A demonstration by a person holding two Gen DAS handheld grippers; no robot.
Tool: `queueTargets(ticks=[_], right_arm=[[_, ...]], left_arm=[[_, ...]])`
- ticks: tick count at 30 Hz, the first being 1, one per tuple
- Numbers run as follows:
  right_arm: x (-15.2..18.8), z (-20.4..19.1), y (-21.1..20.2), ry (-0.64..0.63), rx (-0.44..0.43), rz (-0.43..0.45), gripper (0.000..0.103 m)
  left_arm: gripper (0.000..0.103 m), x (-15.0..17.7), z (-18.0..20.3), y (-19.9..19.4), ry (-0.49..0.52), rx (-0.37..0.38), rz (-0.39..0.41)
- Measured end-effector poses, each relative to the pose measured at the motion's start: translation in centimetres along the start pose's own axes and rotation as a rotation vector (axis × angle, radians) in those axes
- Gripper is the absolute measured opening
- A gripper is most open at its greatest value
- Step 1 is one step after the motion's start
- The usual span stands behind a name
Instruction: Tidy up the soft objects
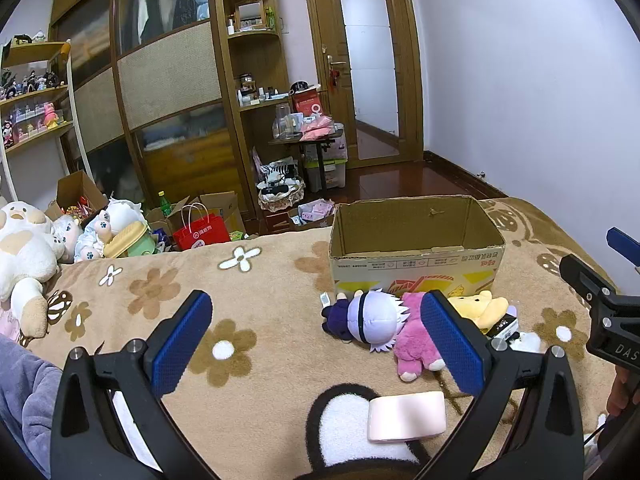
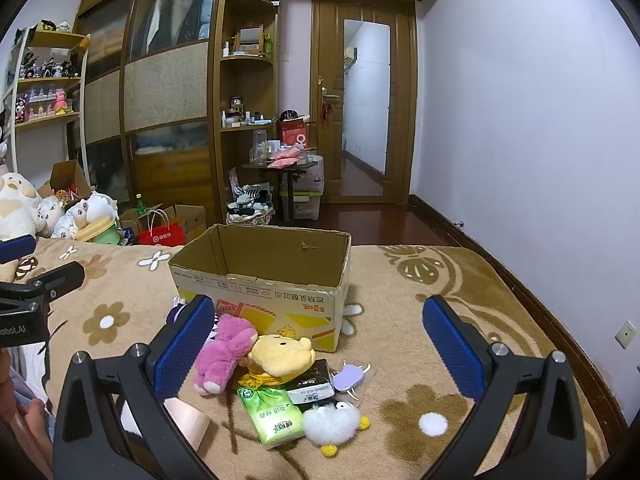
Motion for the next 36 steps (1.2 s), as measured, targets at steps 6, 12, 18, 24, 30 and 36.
queueTargets(ticks=[6,12,18,24,30,36], right_arm=[[0.00,0.06,0.01,0.002,0.005,0.002,0.103],[0.02,0.14,0.01,0.004,0.006,0.000,0.103],[0.06,0.17,0.03,0.005,0.005,0.001,0.103],[0.07,0.19,0.07,0.006,0.005,-0.001,0.103],[0.23,0.22,0.22,0.011,0.004,-0.012,0.103],[0.23,0.23,0.24,0.011,0.004,-0.012,0.103]], left_arm=[[0.103,0.00,0.03,0.05,0.002,0.000,0.000],[0.103,-0.02,0.06,0.06,0.003,-0.002,-0.001],[0.103,-0.03,0.08,0.02,0.003,-0.001,-0.002],[0.103,0.00,0.08,0.07,0.004,-0.001,-0.002],[0.103,0.03,0.08,0.08,0.004,-0.002,-0.003],[0.103,0.15,-0.03,0.04,0.007,-0.001,-0.005]])
Point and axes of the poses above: each gripper's, at about its wrist camera, not at the fingertips, and y roughly the way its jaws point, z to its right, x to its underside, the point moved 4 cm from there along y, roughly the way its jaws point, and after that the axes turned 14 degrees about -y, right-handed, at the moved point
